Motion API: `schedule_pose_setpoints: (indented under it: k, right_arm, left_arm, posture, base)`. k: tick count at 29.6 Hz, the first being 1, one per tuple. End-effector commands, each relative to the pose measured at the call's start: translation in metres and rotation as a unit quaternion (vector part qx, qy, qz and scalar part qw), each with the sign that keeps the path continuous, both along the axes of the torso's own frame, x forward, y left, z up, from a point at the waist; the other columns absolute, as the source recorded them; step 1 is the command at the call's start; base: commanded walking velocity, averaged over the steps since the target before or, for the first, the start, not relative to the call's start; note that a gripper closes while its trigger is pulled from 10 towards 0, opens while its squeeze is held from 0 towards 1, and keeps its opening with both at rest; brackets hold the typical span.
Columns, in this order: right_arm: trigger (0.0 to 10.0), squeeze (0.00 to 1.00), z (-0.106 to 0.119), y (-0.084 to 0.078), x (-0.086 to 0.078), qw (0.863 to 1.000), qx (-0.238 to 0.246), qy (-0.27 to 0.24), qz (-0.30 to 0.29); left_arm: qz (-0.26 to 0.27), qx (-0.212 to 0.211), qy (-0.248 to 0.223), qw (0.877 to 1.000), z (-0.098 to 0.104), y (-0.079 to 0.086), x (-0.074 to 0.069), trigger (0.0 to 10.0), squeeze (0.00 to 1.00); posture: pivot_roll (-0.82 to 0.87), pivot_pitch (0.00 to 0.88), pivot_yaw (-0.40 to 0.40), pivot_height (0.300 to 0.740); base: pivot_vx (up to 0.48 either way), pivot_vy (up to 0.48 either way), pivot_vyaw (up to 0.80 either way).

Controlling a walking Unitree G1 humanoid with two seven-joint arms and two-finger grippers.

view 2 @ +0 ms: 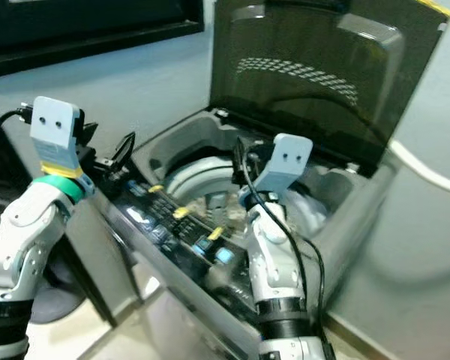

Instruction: Clothes washing

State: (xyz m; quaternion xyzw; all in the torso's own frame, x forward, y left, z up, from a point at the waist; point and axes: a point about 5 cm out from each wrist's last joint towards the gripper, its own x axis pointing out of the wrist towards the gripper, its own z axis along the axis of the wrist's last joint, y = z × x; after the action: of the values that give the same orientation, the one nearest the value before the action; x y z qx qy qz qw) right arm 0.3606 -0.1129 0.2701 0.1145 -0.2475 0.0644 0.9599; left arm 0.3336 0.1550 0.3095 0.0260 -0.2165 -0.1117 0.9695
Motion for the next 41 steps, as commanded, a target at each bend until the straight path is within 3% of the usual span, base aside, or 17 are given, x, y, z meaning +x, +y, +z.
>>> schedule_pose_setpoints:
  k: [1,8,15,41]
  right_arm:
    - [10.0,0.0,0.0004,0.0002,-0.0004,1.0,-0.019,-0.006,-0.006]
    - [10.0,0.0,0.0007,0.0019,-0.0007,0.999,-0.045,-0.011,-0.011]
    - [10.0,0.0,-0.0021,0.0026,0.0005,0.999,-0.05,-0.001,-0.012]
    - [10.0,0.0,-0.0072,0.0088,-0.0017,0.998,-0.061,-0.003,0.008]
  left_arm:
    - [0.003,-0.001,0.005,1.0,-0.0019,0.0025,0.0006,10.0,0.0]
    - [0.003,-0.002,0.006,1.0,-0.0023,0.0024,0.0011,10.0,0.0]
    - [0.004,0.0,0.007,1.0,-0.0031,0.0021,0.0019,10.0,0.0]
    - [0.0,0.005,0.006,1.0,-0.0036,-0.0009,0.0018,10.0,0.0]
  posture:
    - [0.0,0.052,0.078,0.74]
    - [-0.01,0.052,0.078,0.74]
    - [-0.01,0.051,0.078,0.74]
    - [-0.01,0.047,0.078,0.74]
  base:
    - [0.0,0.48,0.8]
    - [0.0,0.48,0.79]
    - [0.0,0.348,0.21]
    - [0.0,0.0,0.0]
